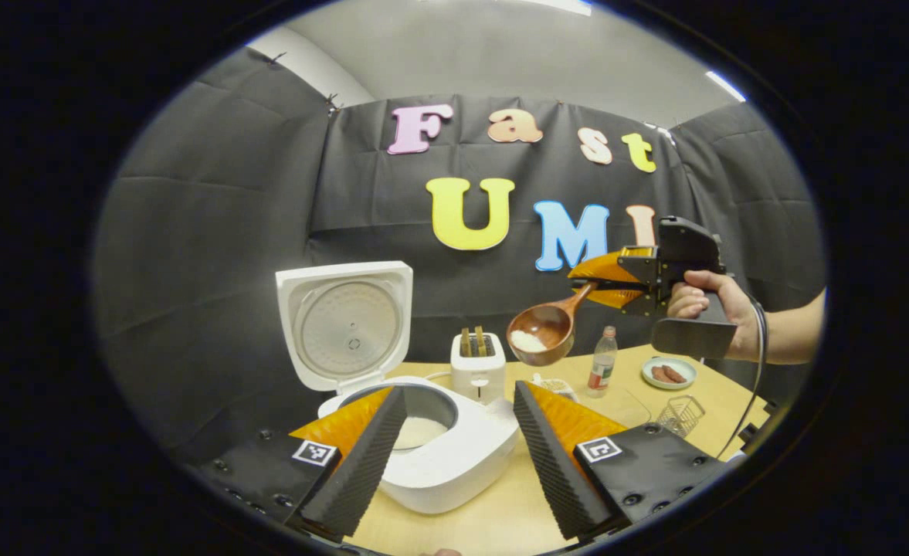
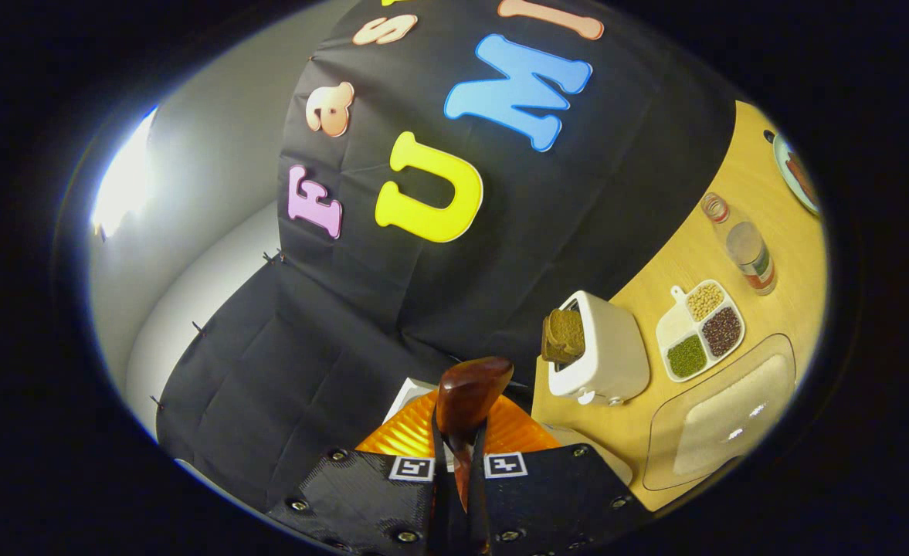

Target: Close the left gripper, press the button to open the rice cooker; take a wooden spoon from the chopstick holder with the right hand, scoop a spoonful of rice and pour it into the rice cooker, then put the wooden spoon back into the chopstick holder.

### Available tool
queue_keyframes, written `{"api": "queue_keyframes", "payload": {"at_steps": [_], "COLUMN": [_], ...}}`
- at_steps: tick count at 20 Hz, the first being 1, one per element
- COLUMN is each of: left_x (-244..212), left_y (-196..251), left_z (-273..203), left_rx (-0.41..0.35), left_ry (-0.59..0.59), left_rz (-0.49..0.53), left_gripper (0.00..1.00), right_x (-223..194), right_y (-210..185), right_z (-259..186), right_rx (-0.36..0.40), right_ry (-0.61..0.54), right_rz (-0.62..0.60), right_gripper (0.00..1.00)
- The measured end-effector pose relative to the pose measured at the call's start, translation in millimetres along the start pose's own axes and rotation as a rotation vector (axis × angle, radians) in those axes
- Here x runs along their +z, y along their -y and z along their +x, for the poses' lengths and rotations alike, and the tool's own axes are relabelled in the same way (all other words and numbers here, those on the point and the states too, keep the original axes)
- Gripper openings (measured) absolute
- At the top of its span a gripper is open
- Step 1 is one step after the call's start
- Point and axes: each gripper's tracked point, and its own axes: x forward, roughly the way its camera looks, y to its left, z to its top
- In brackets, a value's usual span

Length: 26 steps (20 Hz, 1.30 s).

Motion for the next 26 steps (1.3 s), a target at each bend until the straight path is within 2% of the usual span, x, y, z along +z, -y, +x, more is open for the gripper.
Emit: {"api": "queue_keyframes", "payload": {"at_steps": [10,18,21,26], "left_x": [-6.7,-12.2,-15.1,-16.4], "left_y": [-21.1,-19.8,-23.0,-18.7], "left_z": [-16.9,-27.0,-32.4,-29.2], "left_rx": [0.07,0.081,0.1,0.116], "left_ry": [-0.016,-0.027,-0.028,-0.011], "left_rz": [-0.043,-0.031,-0.041,-0.072], "left_gripper": [0.97,0.97,0.97,0.95], "right_x": [-68.0,-126.1,-139.3,-163.2], "right_y": [-12.2,-2.1,-15.5,-56.0], "right_z": [103.6,159.4,167.9,162.7], "right_rx": [-0.057,-0.129,-0.106,0.049], "right_ry": [-0.147,-0.228,-0.241,-0.229], "right_rz": [-0.266,-0.683,-0.875,-1.211], "right_gripper": [0.09,0.09,0.09,0.09]}}
